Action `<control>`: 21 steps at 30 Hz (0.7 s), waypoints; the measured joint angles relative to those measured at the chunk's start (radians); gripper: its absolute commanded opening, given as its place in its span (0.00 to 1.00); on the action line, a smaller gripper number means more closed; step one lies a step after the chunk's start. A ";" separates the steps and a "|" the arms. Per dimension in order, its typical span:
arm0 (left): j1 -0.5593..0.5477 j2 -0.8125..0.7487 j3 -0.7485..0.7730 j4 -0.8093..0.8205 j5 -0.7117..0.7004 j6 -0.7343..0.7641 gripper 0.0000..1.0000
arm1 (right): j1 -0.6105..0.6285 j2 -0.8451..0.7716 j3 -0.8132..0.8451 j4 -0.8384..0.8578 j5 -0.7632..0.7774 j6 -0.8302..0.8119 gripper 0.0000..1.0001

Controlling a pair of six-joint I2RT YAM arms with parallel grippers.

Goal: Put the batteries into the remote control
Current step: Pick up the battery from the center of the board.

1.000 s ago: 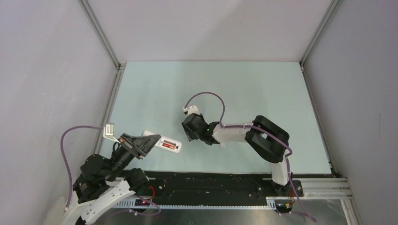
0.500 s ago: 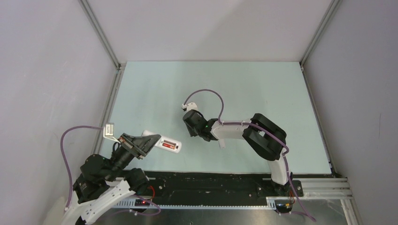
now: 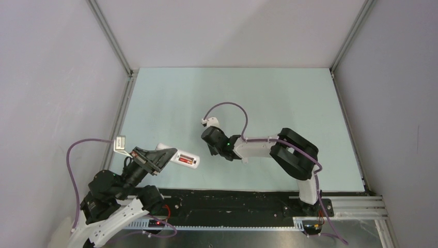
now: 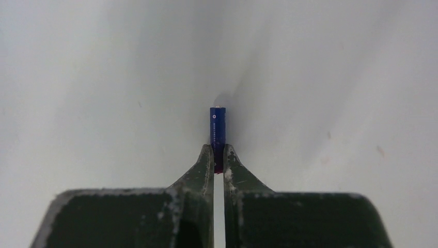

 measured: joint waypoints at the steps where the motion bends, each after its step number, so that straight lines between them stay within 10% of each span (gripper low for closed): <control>1: 0.000 0.000 0.000 0.000 -0.001 0.000 0.06 | 0.006 -0.024 -0.028 -0.005 0.000 0.012 0.00; 21: 0.000 0.036 -0.195 0.278 0.270 0.210 0.00 | 0.310 -1.059 -0.523 -0.204 0.275 0.094 0.00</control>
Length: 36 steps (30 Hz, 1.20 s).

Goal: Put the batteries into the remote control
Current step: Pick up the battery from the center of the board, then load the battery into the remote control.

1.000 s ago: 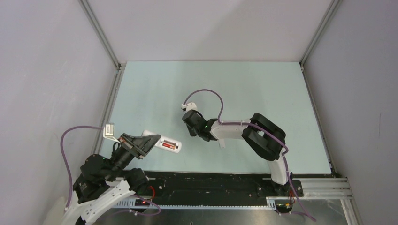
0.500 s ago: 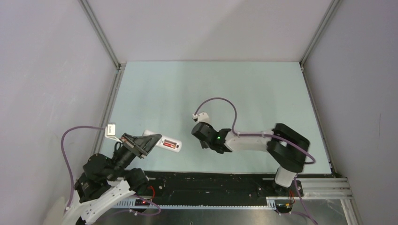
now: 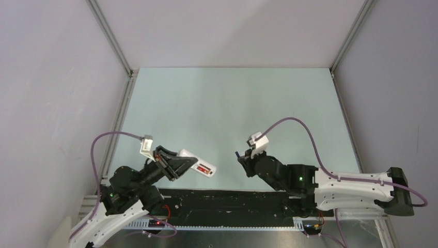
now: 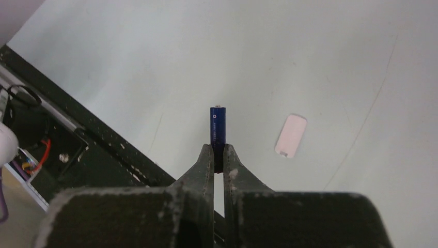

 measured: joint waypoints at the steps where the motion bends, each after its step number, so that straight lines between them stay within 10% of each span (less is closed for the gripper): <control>1: 0.000 0.002 -0.023 0.041 0.040 0.008 0.00 | 0.018 -0.031 -0.026 0.000 0.013 -0.007 0.00; 18: 0.000 -0.026 -0.111 0.303 0.265 0.116 0.00 | 0.162 -0.087 -0.089 0.001 0.172 -0.030 0.00; 27: 0.000 -0.001 -0.121 0.275 0.177 0.074 0.00 | -0.143 0.332 -0.048 0.110 -0.049 0.077 0.00; 36: 0.000 -0.024 -0.052 0.147 0.055 0.042 0.00 | -0.168 0.678 0.162 0.078 -0.113 0.158 0.00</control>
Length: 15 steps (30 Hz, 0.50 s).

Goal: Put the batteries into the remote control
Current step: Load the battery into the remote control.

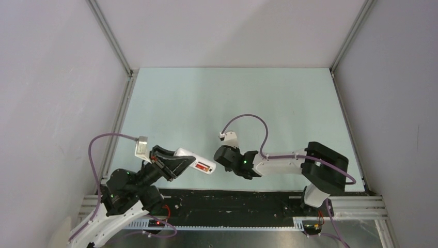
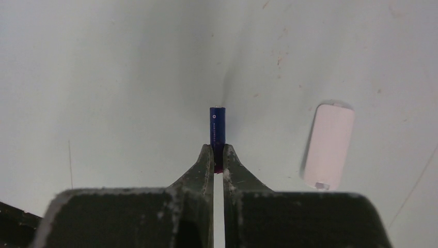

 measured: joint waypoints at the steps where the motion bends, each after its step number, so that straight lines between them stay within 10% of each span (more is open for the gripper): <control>1: 0.000 -0.005 0.002 -0.006 -0.010 -0.002 0.00 | 0.002 0.021 0.011 -0.010 -0.005 0.015 0.00; 7: 0.000 -0.012 0.004 -0.045 -0.046 -0.002 0.00 | 0.014 0.095 0.060 -0.089 -0.003 0.069 0.07; 15: 0.000 -0.012 0.004 -0.101 -0.091 -0.002 0.00 | 0.042 0.122 0.090 -0.117 0.016 0.110 0.47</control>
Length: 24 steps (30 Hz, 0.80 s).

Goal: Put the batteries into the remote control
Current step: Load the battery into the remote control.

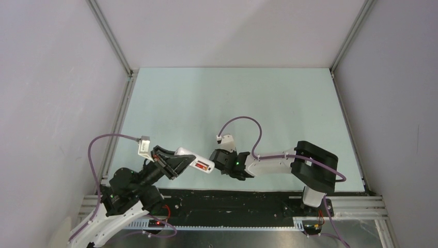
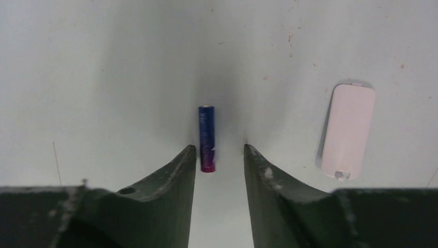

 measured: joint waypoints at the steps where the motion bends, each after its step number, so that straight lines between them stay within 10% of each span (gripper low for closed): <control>1: 0.000 0.000 0.000 -0.002 -0.001 0.000 0.00 | 0.001 0.000 0.000 -0.002 0.002 0.003 0.47; 24: 0.000 0.000 0.008 -0.035 -0.019 0.000 0.00 | -0.015 -0.002 0.007 -0.002 -0.058 -0.037 0.37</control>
